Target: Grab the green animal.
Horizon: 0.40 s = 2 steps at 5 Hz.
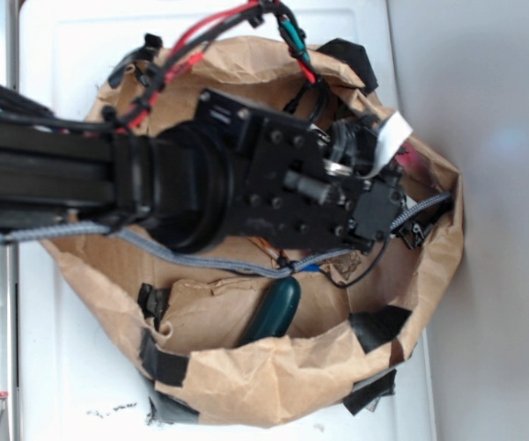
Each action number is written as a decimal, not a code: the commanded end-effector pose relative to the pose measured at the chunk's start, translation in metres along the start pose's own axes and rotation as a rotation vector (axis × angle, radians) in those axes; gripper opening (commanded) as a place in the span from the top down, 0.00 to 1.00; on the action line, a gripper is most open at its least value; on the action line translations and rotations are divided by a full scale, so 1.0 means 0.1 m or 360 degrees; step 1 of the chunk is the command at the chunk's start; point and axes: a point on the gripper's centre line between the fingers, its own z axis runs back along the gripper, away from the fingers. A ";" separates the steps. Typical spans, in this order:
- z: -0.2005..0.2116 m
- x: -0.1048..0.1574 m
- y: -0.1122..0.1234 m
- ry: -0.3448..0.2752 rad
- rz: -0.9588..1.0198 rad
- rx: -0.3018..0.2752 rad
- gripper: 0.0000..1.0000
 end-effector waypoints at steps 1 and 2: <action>-0.10 -0.08 -0.05 -0.0076 -0.0094 -0.0021 0.37; -0.03 -0.03 -0.03 -0.0100 -0.0065 -0.0069 1.00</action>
